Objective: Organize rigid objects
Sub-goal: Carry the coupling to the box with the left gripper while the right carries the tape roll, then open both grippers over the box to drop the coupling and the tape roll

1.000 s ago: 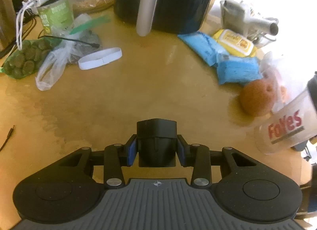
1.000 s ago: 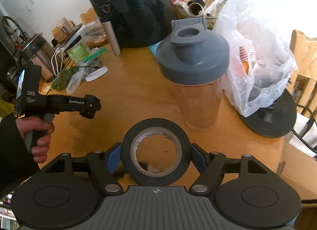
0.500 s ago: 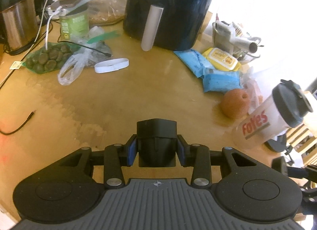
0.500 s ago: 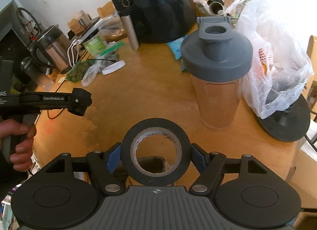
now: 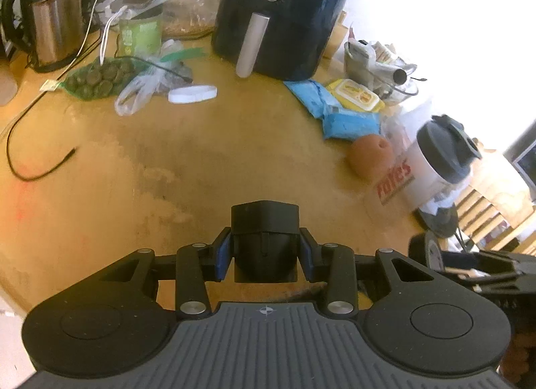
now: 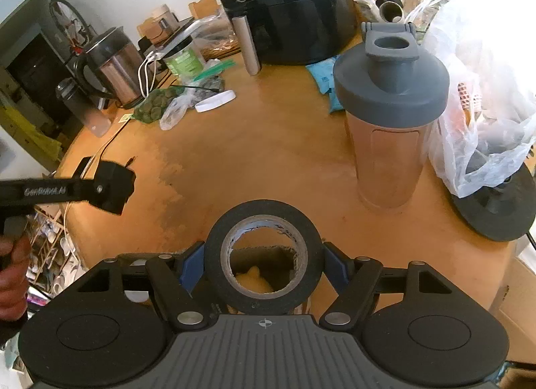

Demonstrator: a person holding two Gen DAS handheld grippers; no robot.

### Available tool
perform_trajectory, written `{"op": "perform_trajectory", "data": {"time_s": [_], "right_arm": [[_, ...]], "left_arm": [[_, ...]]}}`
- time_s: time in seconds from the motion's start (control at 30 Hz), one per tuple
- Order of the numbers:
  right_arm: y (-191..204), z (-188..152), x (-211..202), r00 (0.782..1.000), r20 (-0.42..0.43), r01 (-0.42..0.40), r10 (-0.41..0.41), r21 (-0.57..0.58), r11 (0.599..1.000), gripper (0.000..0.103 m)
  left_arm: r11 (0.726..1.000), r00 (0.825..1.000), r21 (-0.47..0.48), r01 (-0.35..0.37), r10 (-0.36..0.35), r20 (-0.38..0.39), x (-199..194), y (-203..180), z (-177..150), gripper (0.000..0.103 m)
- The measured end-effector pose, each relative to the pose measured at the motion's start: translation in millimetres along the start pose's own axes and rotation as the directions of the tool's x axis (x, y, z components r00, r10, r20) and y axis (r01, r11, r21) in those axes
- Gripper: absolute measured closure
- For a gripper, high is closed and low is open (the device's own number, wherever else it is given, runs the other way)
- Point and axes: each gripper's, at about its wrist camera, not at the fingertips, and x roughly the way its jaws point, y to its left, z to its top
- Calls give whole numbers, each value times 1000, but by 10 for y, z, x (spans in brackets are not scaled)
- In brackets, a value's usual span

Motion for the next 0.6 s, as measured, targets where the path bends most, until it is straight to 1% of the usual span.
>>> {"op": "perform_trajectory", "data": {"time_s": [0.4, 0.6], "right_arm": [[34, -114, -68, 999, -15, -38, 38, -35, 999, 28], [80, -188, -81, 998, -26, -58, 57, -56, 997, 28]], "left_arm": [[996, 999, -90, -18, 15, -34, -240, -13, -517, 64], [991, 996, -125, -54, 45, -74, -265, 12, -760, 63]]}}
